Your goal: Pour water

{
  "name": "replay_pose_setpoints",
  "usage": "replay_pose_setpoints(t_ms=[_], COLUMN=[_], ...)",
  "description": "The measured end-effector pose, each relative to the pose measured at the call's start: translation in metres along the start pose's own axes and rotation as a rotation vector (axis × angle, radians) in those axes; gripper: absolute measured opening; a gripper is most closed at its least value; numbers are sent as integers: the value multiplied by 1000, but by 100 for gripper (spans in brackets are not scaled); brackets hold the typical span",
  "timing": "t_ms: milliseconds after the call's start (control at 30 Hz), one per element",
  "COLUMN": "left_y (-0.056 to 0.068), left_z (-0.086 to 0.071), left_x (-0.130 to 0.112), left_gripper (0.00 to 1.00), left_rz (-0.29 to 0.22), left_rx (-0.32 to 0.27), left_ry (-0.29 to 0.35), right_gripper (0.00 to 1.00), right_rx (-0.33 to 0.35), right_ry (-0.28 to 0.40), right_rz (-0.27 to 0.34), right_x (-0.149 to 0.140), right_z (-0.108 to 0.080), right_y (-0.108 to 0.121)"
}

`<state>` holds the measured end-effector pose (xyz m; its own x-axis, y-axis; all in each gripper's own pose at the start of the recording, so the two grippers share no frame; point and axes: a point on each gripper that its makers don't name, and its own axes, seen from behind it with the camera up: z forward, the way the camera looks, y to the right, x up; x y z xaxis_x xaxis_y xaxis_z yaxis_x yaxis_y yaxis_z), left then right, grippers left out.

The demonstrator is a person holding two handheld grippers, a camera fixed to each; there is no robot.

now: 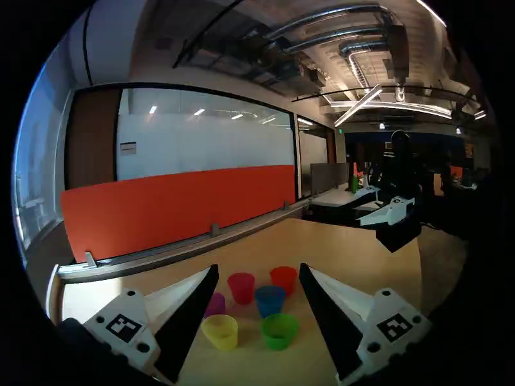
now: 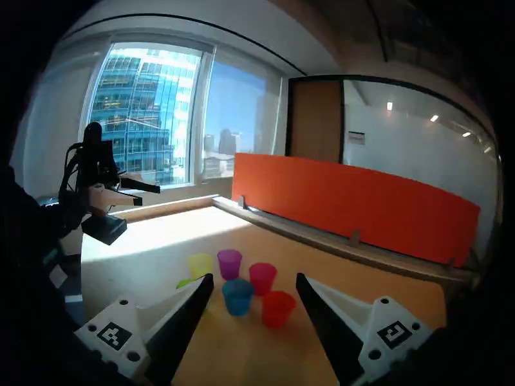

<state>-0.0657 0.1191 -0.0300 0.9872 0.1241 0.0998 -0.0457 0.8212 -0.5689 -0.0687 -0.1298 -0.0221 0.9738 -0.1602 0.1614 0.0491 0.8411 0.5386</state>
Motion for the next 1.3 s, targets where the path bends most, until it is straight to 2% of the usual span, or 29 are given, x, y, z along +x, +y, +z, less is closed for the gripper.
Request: replay_pose_setpoints(t_ms=[300, 500, 967, 1300], left_y=[3, 12, 24, 35], left_z=[11, 20, 46, 62], left_x=[-34, -57, -129, -166], left_gripper=[93, 93, 93, 93], left_rz=[10, 11, -14, -15], left_rx=[-28, -62, -105, -148], left_ry=[-59, -83, -205, -278], right_gripper=[99, 99, 99, 99], right_rx=[14, 31, 80, 109], right_ry=[-63, -87, -151, -196], right_rz=[-3, -7, -4, 1], right_x=[-34, -54, -95, -125], right_z=[15, 30, 67, 93], right_y=[-1, -3, -8, -10])
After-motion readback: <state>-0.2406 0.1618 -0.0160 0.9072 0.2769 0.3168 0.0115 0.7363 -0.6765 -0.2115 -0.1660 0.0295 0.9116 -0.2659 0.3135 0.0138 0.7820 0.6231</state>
